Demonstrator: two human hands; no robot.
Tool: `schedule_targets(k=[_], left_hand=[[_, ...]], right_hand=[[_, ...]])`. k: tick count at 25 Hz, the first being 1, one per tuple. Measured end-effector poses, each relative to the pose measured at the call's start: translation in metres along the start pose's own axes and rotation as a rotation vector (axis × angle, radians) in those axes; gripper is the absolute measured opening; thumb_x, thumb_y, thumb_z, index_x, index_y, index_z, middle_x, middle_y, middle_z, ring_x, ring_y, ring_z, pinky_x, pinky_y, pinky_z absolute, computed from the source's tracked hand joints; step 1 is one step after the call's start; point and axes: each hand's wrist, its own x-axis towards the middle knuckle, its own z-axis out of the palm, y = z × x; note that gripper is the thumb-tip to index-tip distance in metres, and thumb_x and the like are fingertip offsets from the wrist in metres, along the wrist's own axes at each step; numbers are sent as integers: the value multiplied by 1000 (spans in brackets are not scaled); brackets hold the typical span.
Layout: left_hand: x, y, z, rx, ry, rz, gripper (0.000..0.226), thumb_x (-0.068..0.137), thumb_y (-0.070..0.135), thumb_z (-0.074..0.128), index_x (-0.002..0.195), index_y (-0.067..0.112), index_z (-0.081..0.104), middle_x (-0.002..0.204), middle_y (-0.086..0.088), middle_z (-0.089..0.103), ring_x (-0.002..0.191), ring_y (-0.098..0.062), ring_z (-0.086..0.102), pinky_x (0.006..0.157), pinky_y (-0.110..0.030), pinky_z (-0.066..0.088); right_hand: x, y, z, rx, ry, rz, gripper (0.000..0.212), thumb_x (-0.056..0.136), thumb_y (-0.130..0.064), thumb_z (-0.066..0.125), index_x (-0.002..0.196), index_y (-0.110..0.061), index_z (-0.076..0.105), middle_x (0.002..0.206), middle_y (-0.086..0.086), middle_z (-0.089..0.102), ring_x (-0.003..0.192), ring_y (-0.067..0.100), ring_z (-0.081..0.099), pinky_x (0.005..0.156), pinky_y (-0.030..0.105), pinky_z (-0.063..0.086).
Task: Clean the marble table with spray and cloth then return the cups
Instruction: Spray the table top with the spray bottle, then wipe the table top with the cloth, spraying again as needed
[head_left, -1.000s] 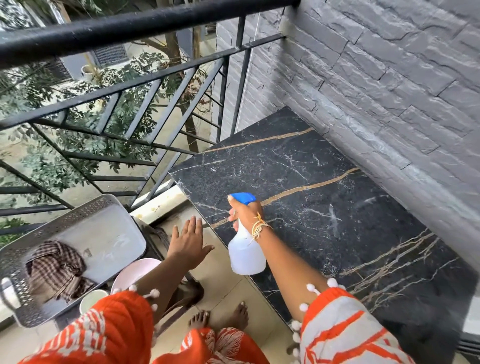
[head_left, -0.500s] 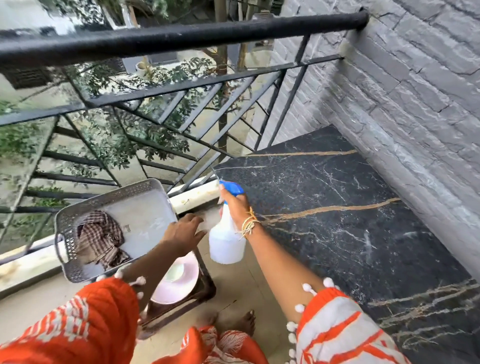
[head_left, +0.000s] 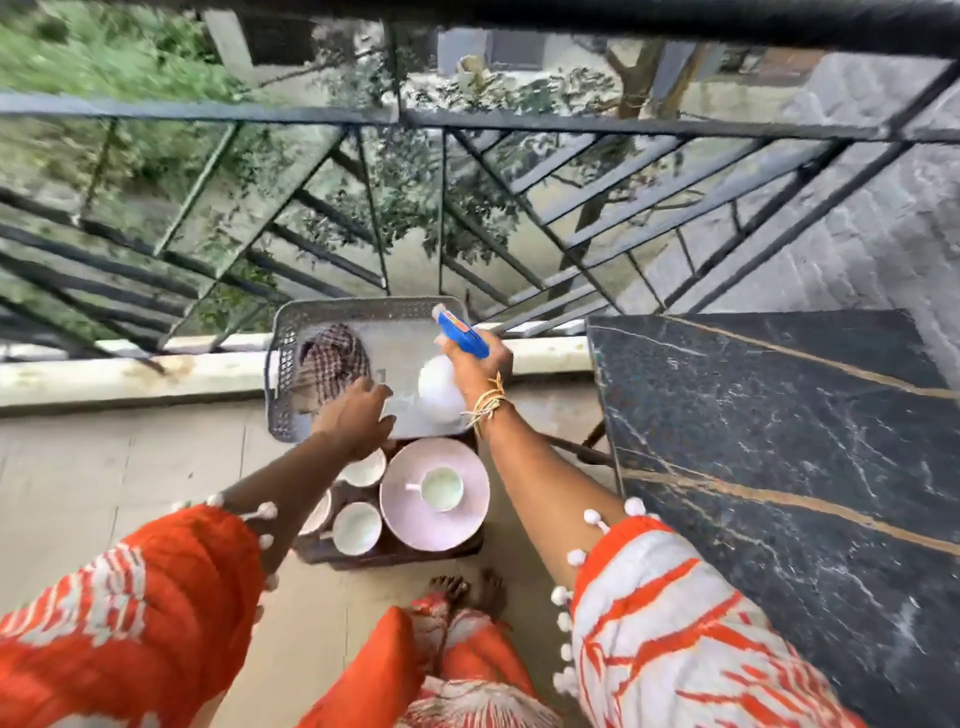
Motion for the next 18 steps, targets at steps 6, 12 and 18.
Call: schedule_targets(k=[6, 12, 18], left_hand=[[24, -44, 29, -131, 27, -240, 40, 87, 30, 57, 124, 14, 55, 126, -15, 50, 113, -37, 54, 90, -43, 44], [49, -53, 68, -160, 58, -356, 42, 86, 23, 58, 124, 7, 49, 131, -22, 39, 119, -41, 43, 95, -47, 39], [91, -65, 87, -311, 80, -705, 68, 80, 27, 71, 138, 28, 35, 135, -27, 37, 126, -42, 38, 101, -50, 39]], right_hand=[[19, 42, 26, -323, -240, -142, 25, 71, -15, 82, 92, -3, 73, 79, 10, 67, 71, 24, 56, 66, 27, 46], [28, 73, 45, -489, -290, -312, 19, 70, -17, 81, 79, -6, 69, 69, 11, 64, 63, 21, 51, 58, 25, 38], [37, 96, 47, -409, -253, -473, 34, 72, -18, 79, 62, -27, 48, 54, -6, 42, 53, 10, 36, 51, 15, 32]])
